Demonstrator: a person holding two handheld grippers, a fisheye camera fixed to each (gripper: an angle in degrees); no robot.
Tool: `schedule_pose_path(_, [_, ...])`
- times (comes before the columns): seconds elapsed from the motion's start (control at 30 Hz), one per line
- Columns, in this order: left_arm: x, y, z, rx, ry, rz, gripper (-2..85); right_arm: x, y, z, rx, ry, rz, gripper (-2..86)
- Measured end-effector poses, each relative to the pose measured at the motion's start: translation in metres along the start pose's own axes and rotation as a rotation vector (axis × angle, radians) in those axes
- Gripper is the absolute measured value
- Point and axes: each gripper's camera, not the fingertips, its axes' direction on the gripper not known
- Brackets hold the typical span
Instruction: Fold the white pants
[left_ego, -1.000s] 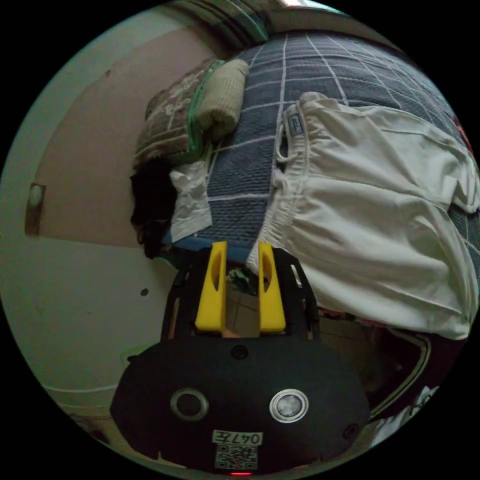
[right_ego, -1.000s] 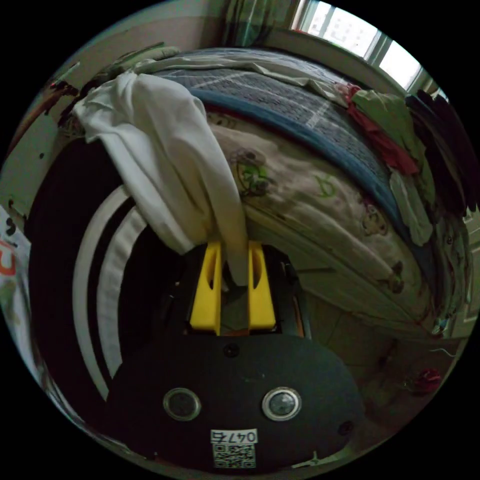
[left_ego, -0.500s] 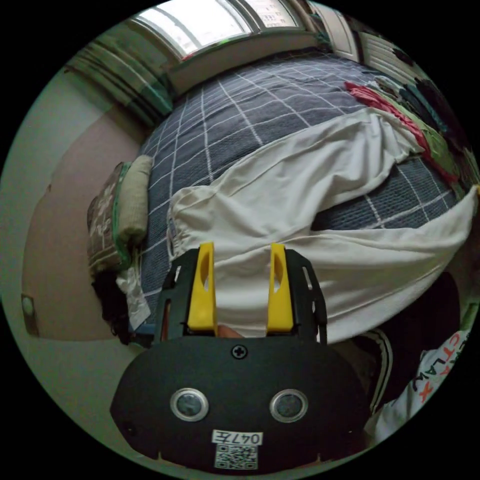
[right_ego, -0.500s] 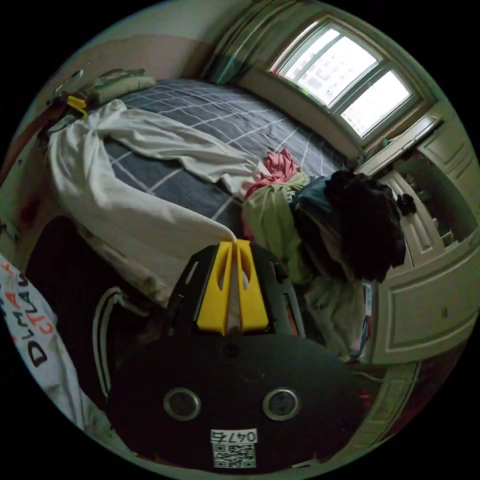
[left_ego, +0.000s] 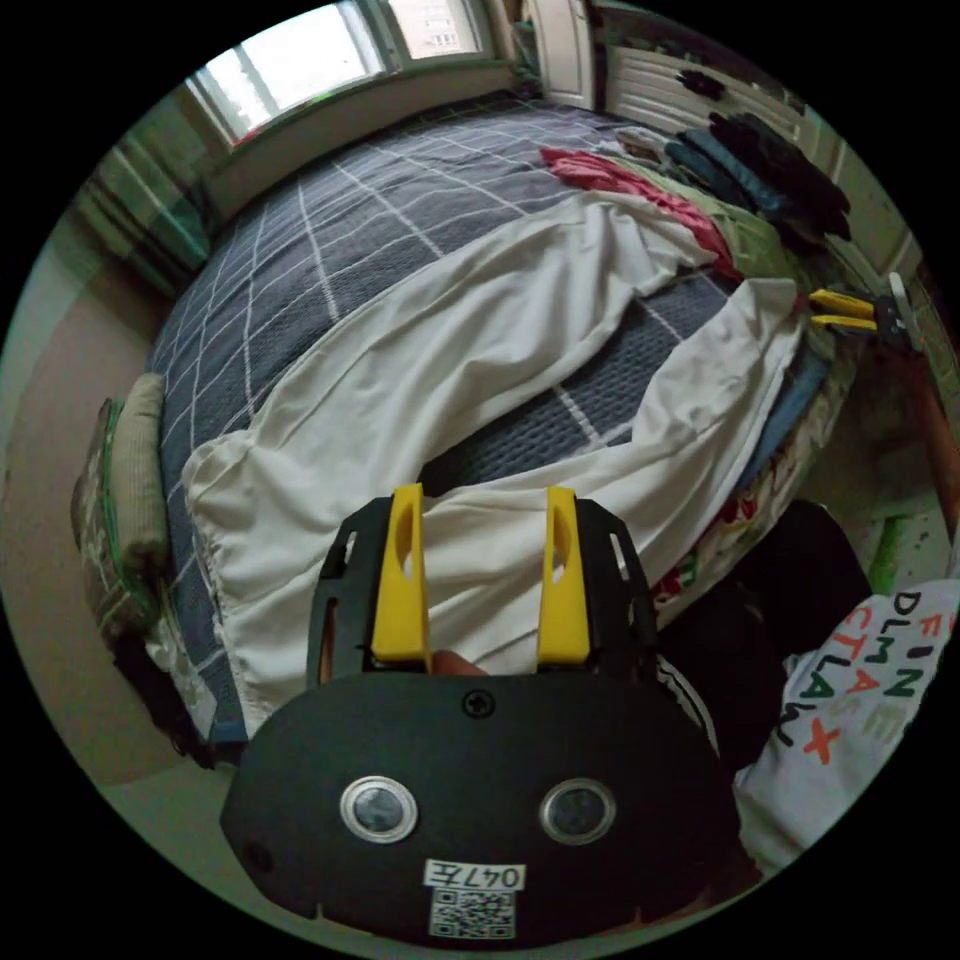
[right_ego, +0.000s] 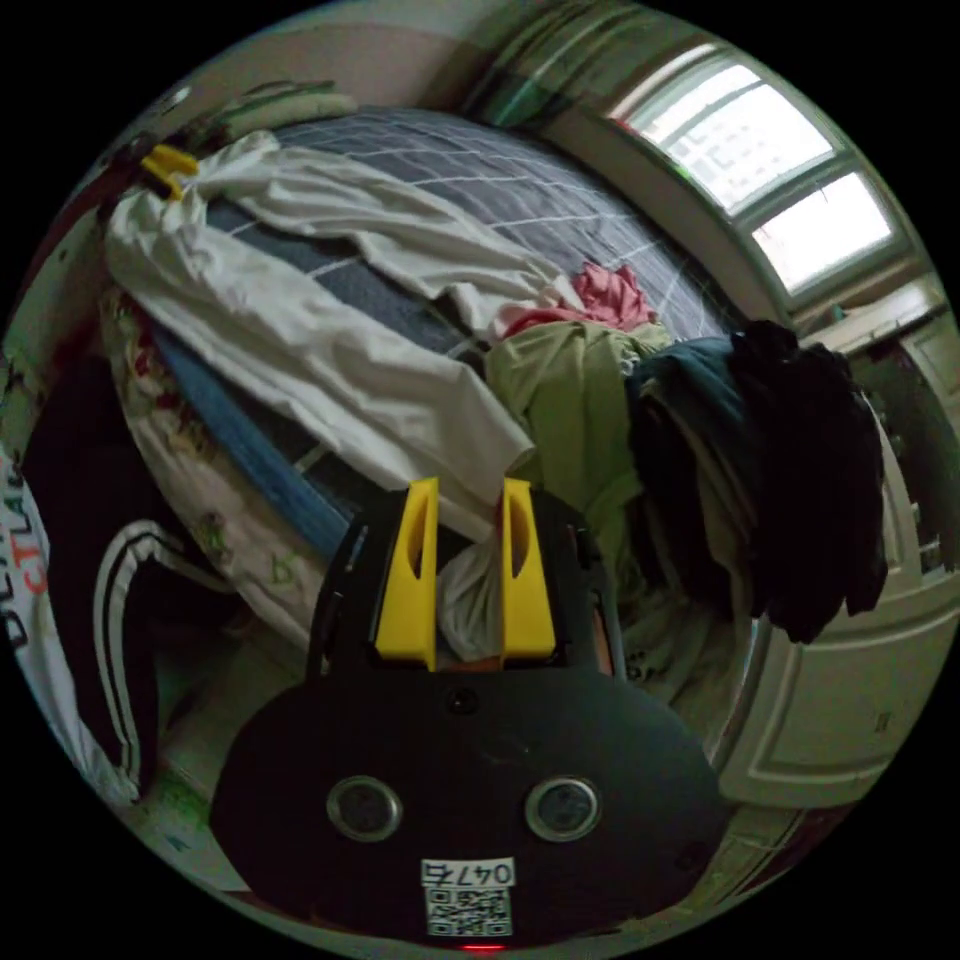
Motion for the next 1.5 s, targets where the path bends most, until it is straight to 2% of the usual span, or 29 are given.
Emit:
schedule_pose_path(0.27, [-0.014,0.007,0.013,-0.027,-0.007,-0.064,17.9,-0.026,-0.042,0.047,-0.043,0.068,-0.288,3.9])
schedule_pose_path(0.37, [-0.027,0.009,0.018,-0.027,0.004,-0.127,16.1,-0.018,-0.052,0.057,-0.052,0.069,-0.282,1.0])
schedule_pose_path(0.47, [-0.037,0.006,0.033,-0.066,-0.003,-0.175,7.5,-0.003,-0.055,0.052,-0.053,0.007,-0.228,0.2])
schedule_pose_path(0.5, [-0.039,0.006,0.038,-0.075,-0.039,-0.185,2.0,0.002,-0.054,0.043,-0.038,-0.002,-0.207,0.1])
schedule_pose_path(0.63, [-0.036,0.013,0.035,-0.034,-0.061,-0.198,0.0,0.01,-0.037,-0.009,0.019,-0.037,-0.156,0.0])
schedule_pose_path(0.8, [-0.035,0.025,0.0,0.065,-0.091,-0.228,-0.3,0.017,-0.01,-0.1,0.011,-0.09,-0.139,0.0])
schedule_pose_path(0.87, [-0.043,0.02,-0.009,0.087,-0.086,-0.268,-0.3,0.032,-0.012,-0.112,0.009,-0.113,-0.092,0.0])
schedule_pose_path(1.03, [-0.071,-0.023,0.015,-0.003,-0.108,-0.373,2.3,0.083,-0.05,-0.046,-0.046,-0.138,0.039,0.5])
schedule_pose_path(1.17, [-0.068,-0.014,0.014,0.032,0.035,-0.404,10.8,0.102,-0.055,0.041,-0.178,-0.137,0.161,5.2])
schedule_pose_path(1.33, [-0.036,0.033,-0.023,0.039,-0.03,-0.342,10.8,0.095,-0.017,0.016,0.022,-0.098,0.271,6.8])
schedule_pose_path(1.5, [-0.006,0.053,-0.031,0.003,-0.035,-0.335,10.7,0.055,-0.011,-0.021,0.154,-0.218,0.164,6.4])
